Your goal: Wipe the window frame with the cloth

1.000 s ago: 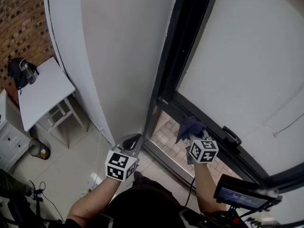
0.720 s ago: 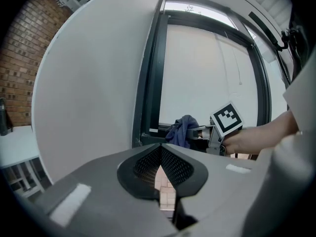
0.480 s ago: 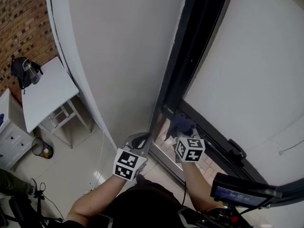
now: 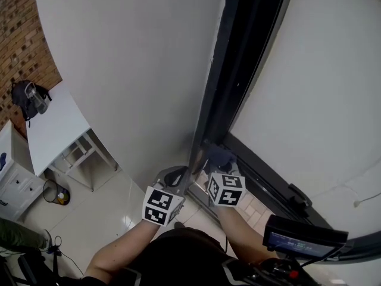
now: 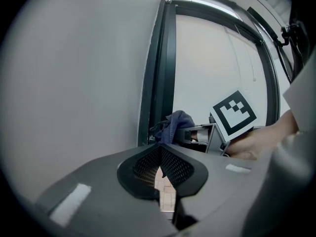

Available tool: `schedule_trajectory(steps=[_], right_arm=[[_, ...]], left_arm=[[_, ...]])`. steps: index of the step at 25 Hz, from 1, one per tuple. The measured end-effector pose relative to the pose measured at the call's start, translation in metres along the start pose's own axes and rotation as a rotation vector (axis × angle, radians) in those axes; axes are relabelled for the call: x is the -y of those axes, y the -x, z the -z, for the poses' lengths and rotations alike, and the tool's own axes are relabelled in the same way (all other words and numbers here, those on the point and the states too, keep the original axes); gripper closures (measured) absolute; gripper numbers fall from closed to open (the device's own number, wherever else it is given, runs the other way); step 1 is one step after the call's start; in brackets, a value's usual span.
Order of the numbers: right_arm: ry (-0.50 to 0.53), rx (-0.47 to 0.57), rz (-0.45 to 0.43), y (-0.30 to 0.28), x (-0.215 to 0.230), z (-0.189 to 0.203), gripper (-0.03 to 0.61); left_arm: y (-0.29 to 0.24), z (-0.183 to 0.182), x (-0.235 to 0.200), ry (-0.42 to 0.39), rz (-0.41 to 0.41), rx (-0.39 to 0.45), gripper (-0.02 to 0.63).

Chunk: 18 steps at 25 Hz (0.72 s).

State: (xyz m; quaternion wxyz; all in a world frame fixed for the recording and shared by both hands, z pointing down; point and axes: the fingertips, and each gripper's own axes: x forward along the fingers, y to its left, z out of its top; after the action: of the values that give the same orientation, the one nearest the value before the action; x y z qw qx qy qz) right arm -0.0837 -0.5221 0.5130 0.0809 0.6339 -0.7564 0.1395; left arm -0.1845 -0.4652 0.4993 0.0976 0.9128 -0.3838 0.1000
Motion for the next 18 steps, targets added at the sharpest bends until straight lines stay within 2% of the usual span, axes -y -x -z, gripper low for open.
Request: schedule_trajectory(steps=[7, 10, 14, 18], right_arm=[[0.021, 0.025, -0.032, -0.001, 0.004, -0.007, 0.528], [0.018, 0.034, -0.051, -0.002, 0.008, -0.005, 0.528], [-0.002, 0.051, -0.01, 0.009, -0.003, 0.006, 0.528], [-0.047, 0.075, 0.025, 0.035, -0.013, 0.0, 0.528]], left_arm=[[-0.021, -0.008, 0.0, 0.002, 0.013, -0.005, 0.62], [-0.026, -0.007, 0.001, -0.024, 0.026, 0.002, 0.62], [-0.014, -0.001, 0.004, -0.037, 0.104, -0.001, 0.62], [0.004, -0.012, 0.015, -0.057, 0.172, 0.017, 0.62]])
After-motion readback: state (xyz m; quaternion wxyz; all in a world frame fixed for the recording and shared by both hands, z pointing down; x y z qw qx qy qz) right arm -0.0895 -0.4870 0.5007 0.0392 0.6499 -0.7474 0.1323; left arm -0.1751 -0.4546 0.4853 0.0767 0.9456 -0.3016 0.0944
